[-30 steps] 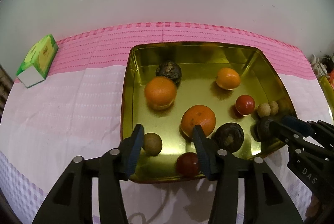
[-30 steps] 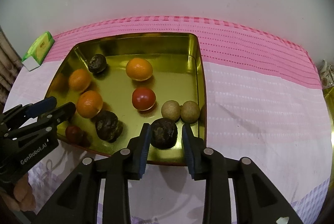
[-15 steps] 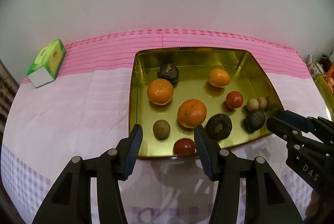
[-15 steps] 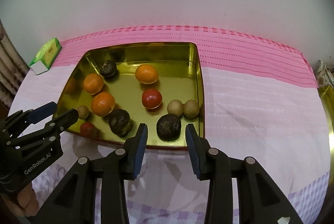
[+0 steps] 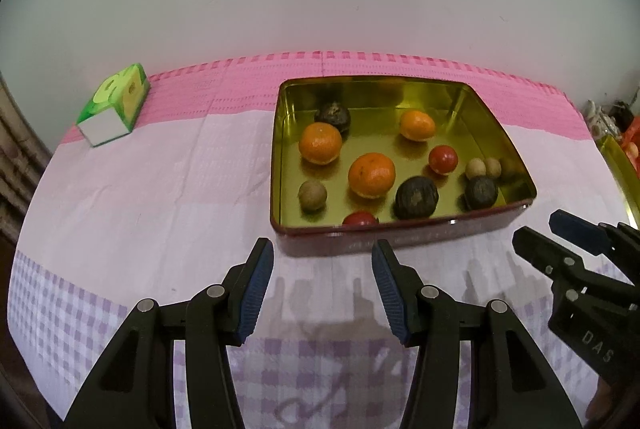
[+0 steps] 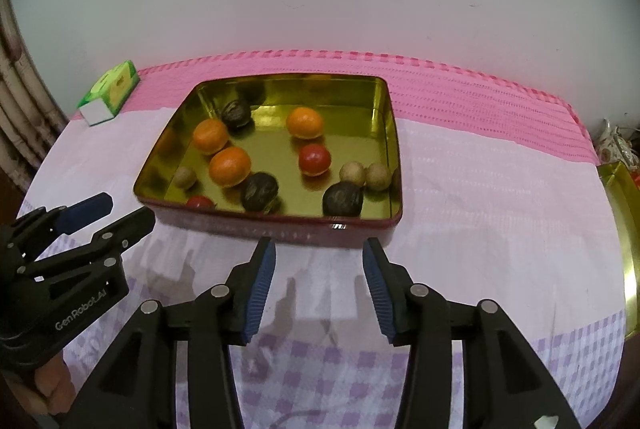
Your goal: Organize fruits
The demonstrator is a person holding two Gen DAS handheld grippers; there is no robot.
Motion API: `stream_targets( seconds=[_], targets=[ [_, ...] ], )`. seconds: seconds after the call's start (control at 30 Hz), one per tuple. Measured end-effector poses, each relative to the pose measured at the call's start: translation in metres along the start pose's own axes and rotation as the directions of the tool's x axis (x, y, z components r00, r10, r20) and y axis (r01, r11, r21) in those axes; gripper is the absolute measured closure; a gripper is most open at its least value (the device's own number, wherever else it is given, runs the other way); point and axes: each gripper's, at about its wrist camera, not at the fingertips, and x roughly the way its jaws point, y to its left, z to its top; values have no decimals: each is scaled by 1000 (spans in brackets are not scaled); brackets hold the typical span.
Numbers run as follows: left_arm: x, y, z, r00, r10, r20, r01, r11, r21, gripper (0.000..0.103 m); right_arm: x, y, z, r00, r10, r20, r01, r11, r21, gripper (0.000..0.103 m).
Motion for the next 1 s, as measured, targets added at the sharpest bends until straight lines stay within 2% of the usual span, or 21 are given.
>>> stream_targets(
  seconds=[0.4,1.0],
  targets=[
    [-12,-2,-21,1000,5,-12,-6,1000,-8,50,-11,5,-21,1000,-7,7,7,1000,-6,57],
    [-26,-9,-33,1000,8,5,-8,1000,4,50,-25,6,-29,999,-21,28,21,1000,-20,54]
  ],
)
